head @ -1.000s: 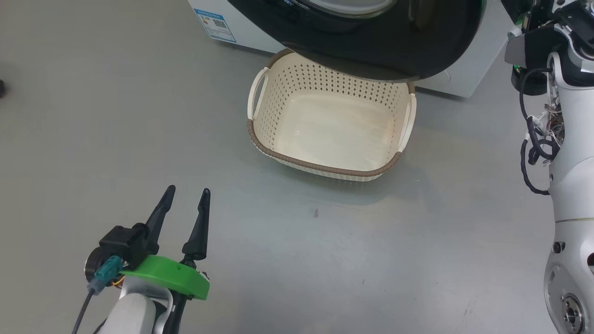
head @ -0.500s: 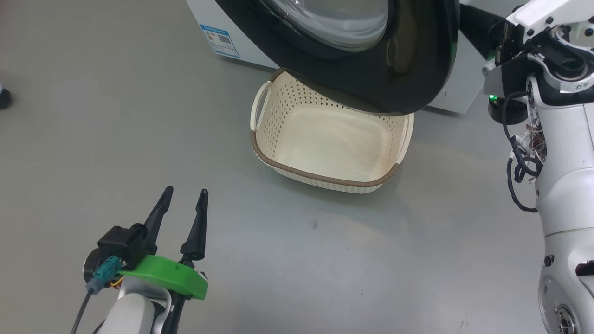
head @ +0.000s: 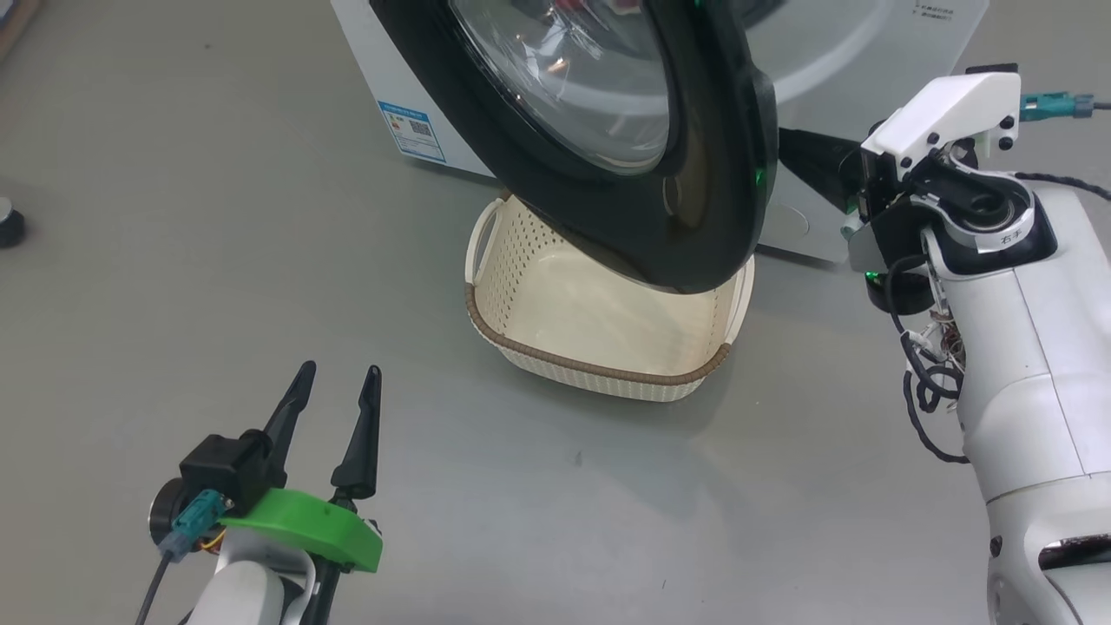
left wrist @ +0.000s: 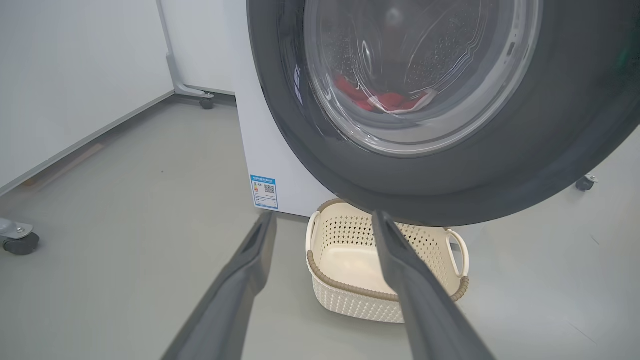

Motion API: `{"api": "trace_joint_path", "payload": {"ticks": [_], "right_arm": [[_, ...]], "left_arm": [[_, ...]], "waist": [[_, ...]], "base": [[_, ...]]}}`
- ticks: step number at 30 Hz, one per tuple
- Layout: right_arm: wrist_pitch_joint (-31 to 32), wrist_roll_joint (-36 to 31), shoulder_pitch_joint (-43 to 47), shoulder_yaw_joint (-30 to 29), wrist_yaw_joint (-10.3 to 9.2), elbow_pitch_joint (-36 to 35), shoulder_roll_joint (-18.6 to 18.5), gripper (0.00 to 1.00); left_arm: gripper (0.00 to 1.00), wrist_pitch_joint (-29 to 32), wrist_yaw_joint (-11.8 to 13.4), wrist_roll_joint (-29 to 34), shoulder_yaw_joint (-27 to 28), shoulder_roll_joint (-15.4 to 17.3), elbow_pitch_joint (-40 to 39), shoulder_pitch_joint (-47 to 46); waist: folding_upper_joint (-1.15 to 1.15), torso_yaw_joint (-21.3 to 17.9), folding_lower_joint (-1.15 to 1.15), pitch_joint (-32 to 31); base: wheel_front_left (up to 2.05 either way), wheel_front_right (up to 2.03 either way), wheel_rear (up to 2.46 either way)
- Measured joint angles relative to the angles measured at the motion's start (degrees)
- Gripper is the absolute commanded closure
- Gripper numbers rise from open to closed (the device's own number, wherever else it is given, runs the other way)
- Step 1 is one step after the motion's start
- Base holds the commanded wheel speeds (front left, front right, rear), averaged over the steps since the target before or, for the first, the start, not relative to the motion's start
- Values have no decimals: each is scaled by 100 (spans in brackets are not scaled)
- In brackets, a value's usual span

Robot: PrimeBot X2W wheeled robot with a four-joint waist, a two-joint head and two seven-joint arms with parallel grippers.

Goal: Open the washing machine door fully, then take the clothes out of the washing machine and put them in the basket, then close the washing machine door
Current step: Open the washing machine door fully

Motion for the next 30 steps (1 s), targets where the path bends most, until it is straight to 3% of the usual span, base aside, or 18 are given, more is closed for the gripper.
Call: {"api": "trace_joint_path", "payload": {"ticks": [11, 21, 30], "right_arm": [[361, 254, 515, 409, 102, -54, 82, 100], [587, 921, 849, 1355, 160, -612, 90, 100], [516, 1396, 983, 1987, 93, -1054, 65, 100]], "left_arm": [[0, 0, 0, 69, 31, 1, 38, 280], [0, 0, 0, 100, 44, 2, 3, 396], [0, 0, 0, 100, -11, 3, -172, 402]], "waist": [[0, -41, 0, -374], [0, -49, 0, -543], [0, 53, 0, -506]], "base": [[0, 0, 0], [0, 0, 0], [0, 0, 0]]}}
